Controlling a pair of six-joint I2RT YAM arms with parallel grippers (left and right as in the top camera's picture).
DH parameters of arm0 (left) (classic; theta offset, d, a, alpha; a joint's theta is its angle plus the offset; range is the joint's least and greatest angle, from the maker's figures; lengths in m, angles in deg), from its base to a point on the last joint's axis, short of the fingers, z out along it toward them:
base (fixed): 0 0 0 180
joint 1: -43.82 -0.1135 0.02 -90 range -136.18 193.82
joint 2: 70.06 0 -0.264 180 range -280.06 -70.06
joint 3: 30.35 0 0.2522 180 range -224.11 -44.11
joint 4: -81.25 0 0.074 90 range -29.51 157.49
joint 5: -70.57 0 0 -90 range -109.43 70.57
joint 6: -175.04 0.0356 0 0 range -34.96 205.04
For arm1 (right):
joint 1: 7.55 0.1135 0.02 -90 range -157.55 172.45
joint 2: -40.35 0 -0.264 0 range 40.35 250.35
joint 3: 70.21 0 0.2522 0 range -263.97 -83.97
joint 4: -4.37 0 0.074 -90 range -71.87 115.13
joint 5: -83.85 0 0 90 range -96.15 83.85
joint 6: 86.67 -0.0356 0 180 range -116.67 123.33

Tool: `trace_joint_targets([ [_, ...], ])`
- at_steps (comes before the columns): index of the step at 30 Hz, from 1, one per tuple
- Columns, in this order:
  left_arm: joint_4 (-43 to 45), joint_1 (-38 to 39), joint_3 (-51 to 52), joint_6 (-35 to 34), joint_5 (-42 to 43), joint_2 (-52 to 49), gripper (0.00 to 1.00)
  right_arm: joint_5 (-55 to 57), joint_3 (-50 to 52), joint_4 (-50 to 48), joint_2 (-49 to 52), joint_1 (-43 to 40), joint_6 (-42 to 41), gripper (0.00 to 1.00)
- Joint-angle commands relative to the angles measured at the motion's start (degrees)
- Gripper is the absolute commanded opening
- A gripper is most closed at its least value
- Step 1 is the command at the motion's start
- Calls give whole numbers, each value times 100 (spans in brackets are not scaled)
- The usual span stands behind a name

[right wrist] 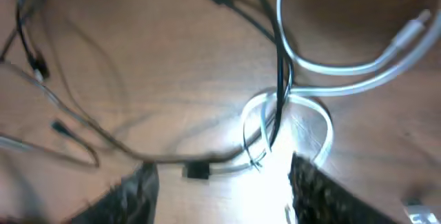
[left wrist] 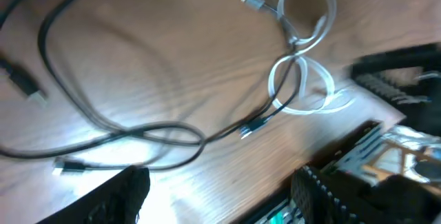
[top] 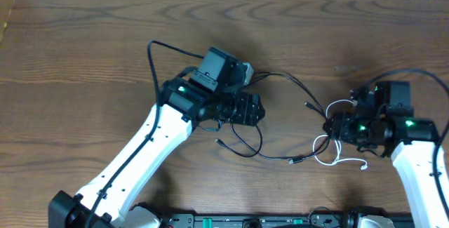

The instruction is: Untangle cables

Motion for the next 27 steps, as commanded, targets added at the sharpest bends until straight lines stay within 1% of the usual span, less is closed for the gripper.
trace_joint_targets([
  [1,-245,103,-81,131,-876,-105,71,330,-278,391,-24,-35,243,61],
  [4,-485,122,-79,129,-1016,-170,71,470,-240,629,0,-35,310,58],
  [8,-605,122,-59,129,-1014,-181,71,1049,-118,767,90,-35,341,62],
  [10,-610,122,-59,129,-1014,-181,71,1056,-114,748,168,-33,341,63],
  [16,-632,122,-59,127,-1014,-181,71,1110,-107,796,588,-2,321,61],
  [22,-634,122,-59,129,-1014,-181,71,1117,-107,824,1198,273,236,61],
  [23,-632,122,-59,129,-1014,-181,71,1117,-107,811,1307,315,236,58],
  [27,-656,122,-59,129,-1014,-181,71,1150,-107,645,1707,452,90,40],
])
